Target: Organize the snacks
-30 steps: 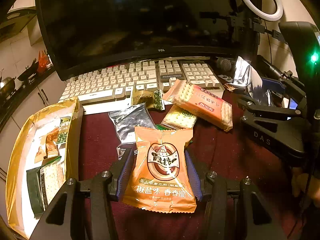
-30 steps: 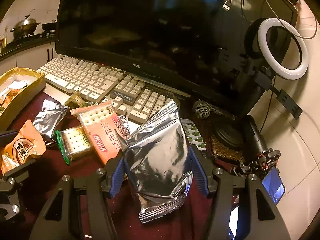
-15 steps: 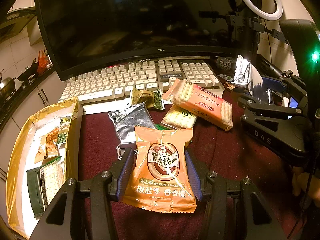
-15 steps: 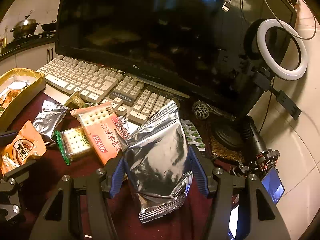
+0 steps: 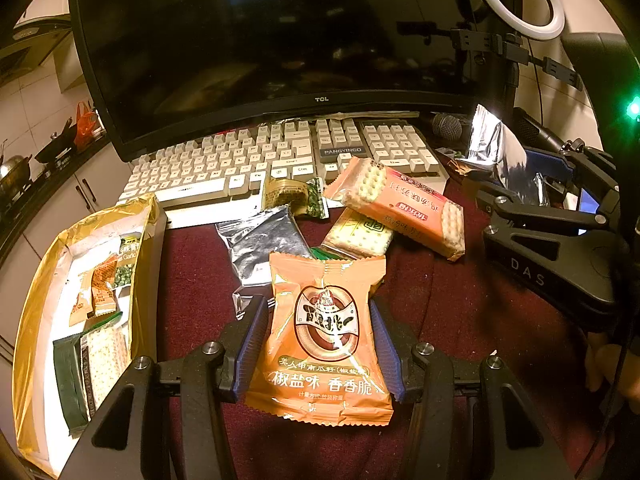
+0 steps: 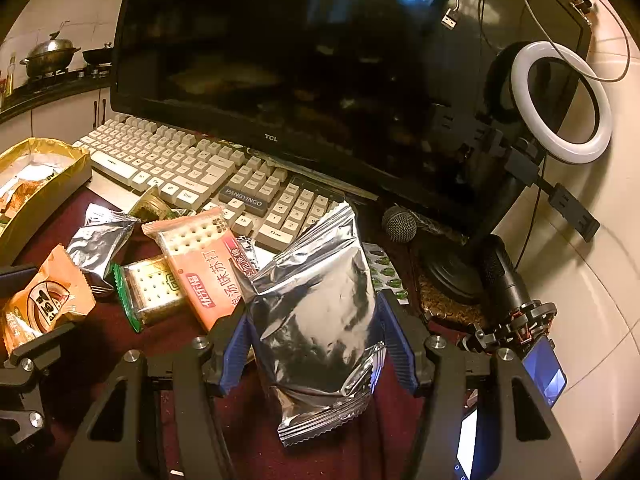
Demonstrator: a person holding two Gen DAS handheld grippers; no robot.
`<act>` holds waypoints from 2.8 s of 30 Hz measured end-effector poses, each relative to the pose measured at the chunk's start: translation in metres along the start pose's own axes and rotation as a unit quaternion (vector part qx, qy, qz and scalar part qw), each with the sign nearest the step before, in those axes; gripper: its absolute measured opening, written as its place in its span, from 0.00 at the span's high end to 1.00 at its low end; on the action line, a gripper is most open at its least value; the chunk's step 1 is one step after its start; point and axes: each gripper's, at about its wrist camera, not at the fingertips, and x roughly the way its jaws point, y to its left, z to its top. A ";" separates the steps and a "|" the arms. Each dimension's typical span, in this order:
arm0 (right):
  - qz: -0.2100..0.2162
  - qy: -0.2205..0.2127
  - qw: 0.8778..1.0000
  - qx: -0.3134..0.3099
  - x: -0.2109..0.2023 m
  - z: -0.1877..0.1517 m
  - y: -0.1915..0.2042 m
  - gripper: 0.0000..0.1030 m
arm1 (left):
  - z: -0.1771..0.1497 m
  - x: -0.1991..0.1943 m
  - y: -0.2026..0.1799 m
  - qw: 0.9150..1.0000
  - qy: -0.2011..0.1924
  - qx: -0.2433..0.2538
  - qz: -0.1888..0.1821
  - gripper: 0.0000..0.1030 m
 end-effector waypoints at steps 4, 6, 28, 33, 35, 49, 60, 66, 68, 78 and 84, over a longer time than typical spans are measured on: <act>-0.001 -0.002 1.000 0.000 -0.001 0.000 0.000 0.42 | 0.000 0.000 0.000 1.000 0.000 0.000 0.000 0.48; 0.000 -0.002 1.000 0.001 -0.001 0.000 0.000 0.42 | 0.000 0.000 0.000 1.000 0.000 0.001 0.000 0.48; -0.003 -0.008 1.000 0.001 -0.004 0.001 0.000 0.42 | 0.000 -0.002 0.001 1.000 -0.003 0.000 0.002 0.48; -0.006 -0.010 1.000 0.002 -0.006 0.001 0.001 0.42 | 0.000 -0.006 0.002 1.000 -0.006 -0.001 0.002 0.48; -0.007 -0.011 1.000 0.004 -0.008 0.002 0.001 0.42 | 0.001 -0.008 0.004 1.000 -0.008 -0.002 0.003 0.48; 0.065 -0.023 0.998 0.015 -0.041 0.027 0.030 0.42 | 0.006 -0.049 0.054 0.996 -0.058 -0.044 0.042 0.47; 0.175 -0.015 0.984 -0.002 -0.051 0.064 0.101 0.42 | -0.016 -0.072 0.126 0.986 -0.065 -0.099 0.117 0.47; 0.237 0.001 0.971 -0.008 -0.052 0.079 0.138 0.42 | -0.032 -0.076 0.159 0.978 -0.058 -0.119 0.159 0.47; 0.256 0.004 0.967 -0.011 -0.053 0.084 0.151 0.42 | -0.038 -0.075 0.169 0.976 -0.053 -0.125 0.168 0.47; 0.331 0.047 0.942 -0.037 -0.043 0.108 0.217 0.42 | -0.061 -0.056 0.201 0.971 -0.023 -0.151 0.183 0.47; 0.336 0.068 0.938 -0.045 -0.028 0.113 0.245 0.42 | -0.067 -0.048 0.208 0.970 -0.012 -0.156 0.186 0.47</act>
